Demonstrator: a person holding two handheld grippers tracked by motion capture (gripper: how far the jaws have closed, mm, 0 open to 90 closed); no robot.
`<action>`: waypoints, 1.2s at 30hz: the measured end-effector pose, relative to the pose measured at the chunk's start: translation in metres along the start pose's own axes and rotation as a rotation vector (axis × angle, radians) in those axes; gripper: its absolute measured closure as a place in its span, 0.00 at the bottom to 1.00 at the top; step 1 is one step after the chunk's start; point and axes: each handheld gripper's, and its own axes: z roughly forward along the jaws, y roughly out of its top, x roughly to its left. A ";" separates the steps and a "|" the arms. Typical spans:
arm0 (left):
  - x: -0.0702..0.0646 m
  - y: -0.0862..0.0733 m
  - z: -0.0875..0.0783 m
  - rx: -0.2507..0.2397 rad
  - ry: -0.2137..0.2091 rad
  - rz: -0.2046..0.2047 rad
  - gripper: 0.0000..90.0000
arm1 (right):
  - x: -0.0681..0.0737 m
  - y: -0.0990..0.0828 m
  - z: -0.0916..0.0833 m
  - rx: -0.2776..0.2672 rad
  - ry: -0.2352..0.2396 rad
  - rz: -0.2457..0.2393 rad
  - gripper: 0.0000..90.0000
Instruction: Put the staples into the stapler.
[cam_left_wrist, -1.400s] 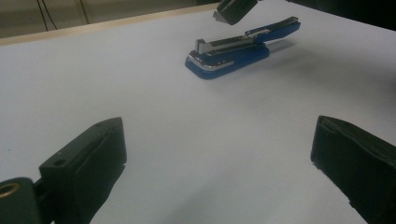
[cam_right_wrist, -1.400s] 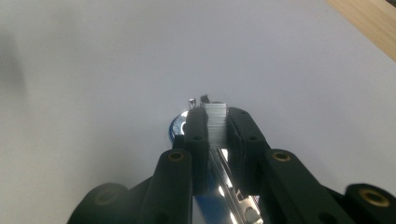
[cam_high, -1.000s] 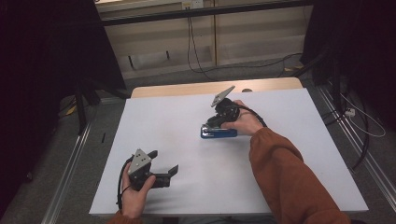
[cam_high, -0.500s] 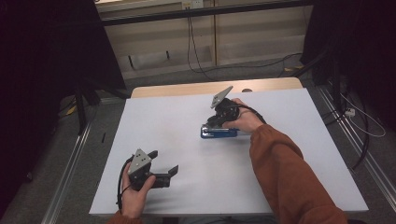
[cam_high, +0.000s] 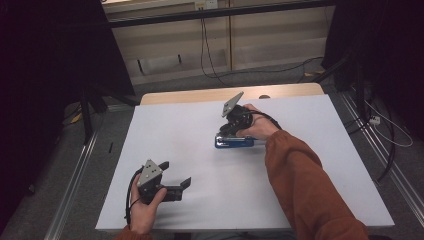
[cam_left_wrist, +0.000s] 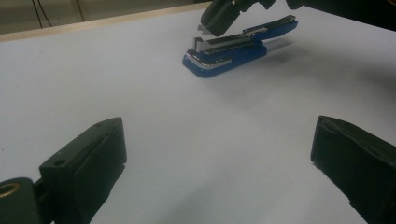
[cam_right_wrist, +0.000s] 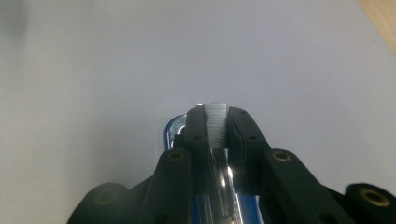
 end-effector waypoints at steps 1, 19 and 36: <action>0.000 0.000 0.001 0.002 0.000 0.001 0.04 | -0.001 0.000 0.000 0.005 0.004 -0.012 0.88; 0.000 0.000 0.000 0.002 0.001 0.005 0.04 | -0.003 -0.001 0.001 0.030 0.022 -0.053 0.88; 0.000 0.000 0.000 0.004 0.002 0.007 0.04 | -0.003 -0.003 0.003 0.052 0.030 -0.061 0.88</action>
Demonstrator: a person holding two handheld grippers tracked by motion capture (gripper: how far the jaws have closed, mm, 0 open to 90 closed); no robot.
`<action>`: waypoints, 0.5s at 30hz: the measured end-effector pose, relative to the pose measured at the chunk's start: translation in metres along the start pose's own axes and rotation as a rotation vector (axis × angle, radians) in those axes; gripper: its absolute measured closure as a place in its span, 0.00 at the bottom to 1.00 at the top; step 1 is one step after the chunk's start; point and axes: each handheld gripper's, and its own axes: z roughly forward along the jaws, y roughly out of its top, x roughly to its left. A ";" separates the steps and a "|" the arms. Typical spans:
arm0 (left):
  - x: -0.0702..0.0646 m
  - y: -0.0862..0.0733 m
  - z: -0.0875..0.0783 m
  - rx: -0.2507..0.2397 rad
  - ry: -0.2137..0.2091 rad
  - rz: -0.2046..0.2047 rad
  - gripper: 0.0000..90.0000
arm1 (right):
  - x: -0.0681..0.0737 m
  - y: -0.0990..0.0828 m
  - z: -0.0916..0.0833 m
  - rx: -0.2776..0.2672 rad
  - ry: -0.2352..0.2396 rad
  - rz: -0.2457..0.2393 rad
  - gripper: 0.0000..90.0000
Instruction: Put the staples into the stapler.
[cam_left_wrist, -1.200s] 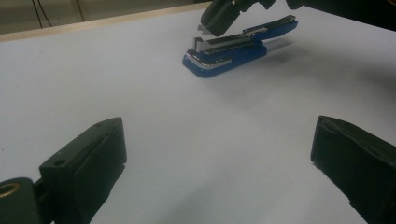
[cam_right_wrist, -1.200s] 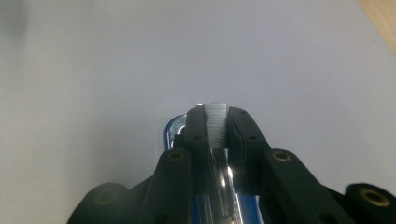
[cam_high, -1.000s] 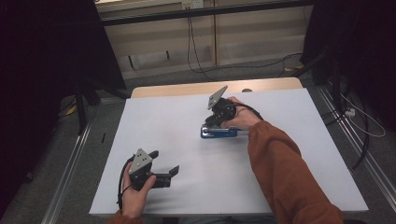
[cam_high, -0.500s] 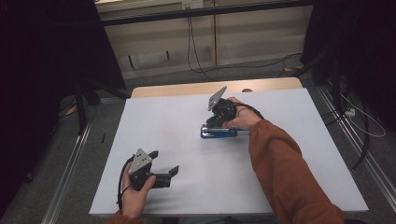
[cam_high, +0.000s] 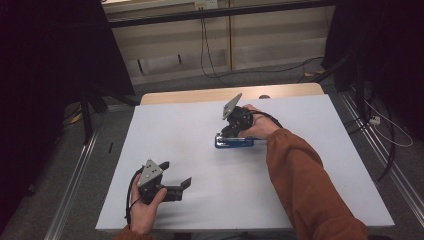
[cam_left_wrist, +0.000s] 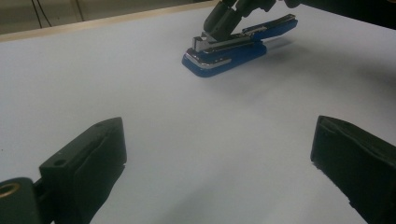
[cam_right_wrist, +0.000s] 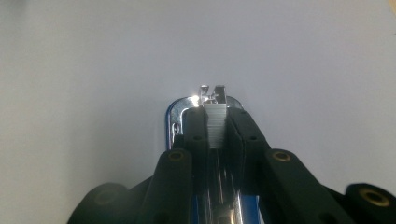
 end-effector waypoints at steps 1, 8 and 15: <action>0.000 0.000 0.000 -0.001 -0.001 -0.001 0.04 | 0.000 0.000 0.000 -0.003 0.001 -0.003 0.88; 0.000 0.000 0.000 0.000 -0.001 0.000 0.04 | 0.000 -0.001 0.000 0.005 0.003 -0.004 0.88; -0.001 0.000 0.000 0.001 0.000 0.001 0.04 | 0.000 0.001 0.002 0.003 0.005 -0.012 0.88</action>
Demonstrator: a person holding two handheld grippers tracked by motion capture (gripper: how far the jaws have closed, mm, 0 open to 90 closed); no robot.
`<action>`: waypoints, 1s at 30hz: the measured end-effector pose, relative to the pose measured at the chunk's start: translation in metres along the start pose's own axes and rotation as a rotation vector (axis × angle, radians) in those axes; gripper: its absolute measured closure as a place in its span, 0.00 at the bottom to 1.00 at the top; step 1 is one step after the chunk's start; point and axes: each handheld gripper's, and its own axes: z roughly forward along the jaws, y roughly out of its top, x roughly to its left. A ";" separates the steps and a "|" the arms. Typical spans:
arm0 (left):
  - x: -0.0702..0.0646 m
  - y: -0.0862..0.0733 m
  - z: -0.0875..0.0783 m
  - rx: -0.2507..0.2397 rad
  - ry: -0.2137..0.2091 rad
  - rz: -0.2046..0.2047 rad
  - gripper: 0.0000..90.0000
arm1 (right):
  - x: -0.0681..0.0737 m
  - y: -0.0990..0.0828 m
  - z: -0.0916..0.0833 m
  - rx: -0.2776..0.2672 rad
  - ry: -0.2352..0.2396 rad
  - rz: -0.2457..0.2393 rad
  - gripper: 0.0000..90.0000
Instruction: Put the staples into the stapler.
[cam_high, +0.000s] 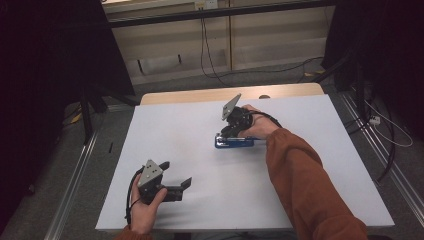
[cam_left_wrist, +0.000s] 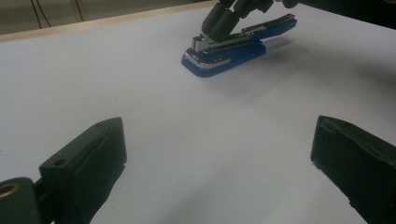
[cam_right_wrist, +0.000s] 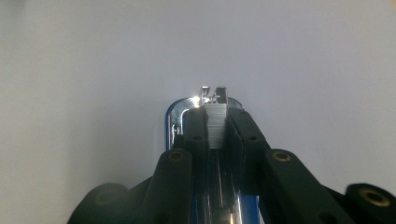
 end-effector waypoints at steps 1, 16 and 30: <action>0.000 0.000 0.000 0.000 0.000 0.000 0.04 | 0.000 0.000 0.000 0.002 0.000 0.004 0.88; 0.000 0.000 0.000 0.003 0.001 0.003 0.04 | 0.000 0.003 -0.001 0.006 -0.001 -0.022 0.88; -0.001 0.000 0.001 0.005 -0.002 0.008 0.04 | -0.002 0.004 0.000 0.027 0.014 -0.009 0.88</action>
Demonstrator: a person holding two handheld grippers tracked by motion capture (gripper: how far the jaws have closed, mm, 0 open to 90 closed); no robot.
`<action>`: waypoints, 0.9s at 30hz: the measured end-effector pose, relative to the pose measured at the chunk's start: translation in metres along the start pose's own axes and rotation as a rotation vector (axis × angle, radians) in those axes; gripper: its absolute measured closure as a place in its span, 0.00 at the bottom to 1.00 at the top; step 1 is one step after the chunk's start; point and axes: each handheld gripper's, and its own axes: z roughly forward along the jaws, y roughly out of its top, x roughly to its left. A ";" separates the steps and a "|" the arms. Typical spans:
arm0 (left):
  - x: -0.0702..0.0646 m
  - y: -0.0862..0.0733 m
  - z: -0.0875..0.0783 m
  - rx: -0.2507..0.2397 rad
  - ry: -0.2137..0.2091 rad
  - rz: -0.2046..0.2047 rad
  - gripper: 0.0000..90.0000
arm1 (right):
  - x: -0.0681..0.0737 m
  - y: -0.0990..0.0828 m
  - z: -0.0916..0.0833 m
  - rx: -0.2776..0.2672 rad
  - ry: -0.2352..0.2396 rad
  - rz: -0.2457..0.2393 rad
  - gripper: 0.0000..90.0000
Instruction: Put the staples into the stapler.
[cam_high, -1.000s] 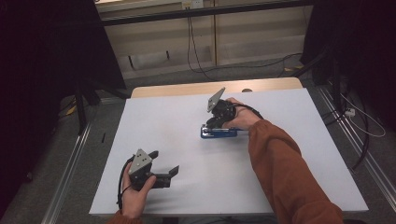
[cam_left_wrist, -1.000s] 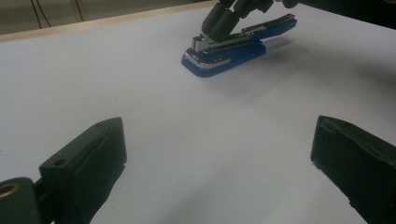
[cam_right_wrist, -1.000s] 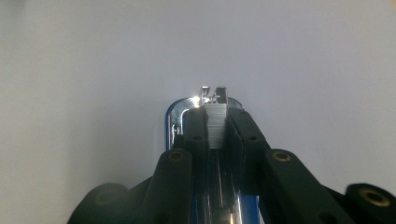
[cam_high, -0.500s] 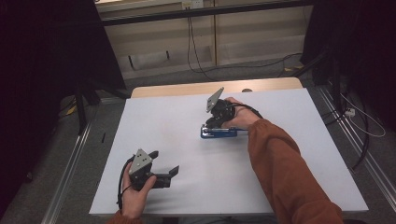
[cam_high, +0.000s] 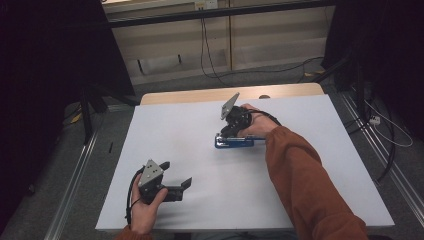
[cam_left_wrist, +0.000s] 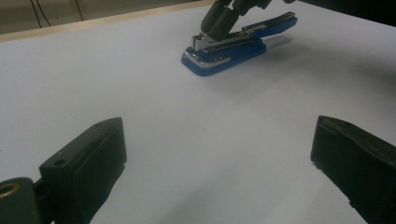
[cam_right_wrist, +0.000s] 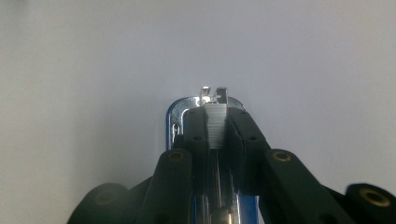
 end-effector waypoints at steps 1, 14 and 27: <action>0.000 0.000 0.000 0.000 -0.002 0.001 0.04 | 0.000 0.000 0.001 -0.005 0.005 0.006 0.88; -0.001 0.000 0.000 0.004 -0.004 0.006 0.04 | 0.000 0.005 0.004 -0.005 0.004 -0.003 0.88; -0.001 0.000 0.000 0.001 -0.003 -0.002 0.04 | -0.001 0.006 0.005 -0.023 -0.009 0.023 0.85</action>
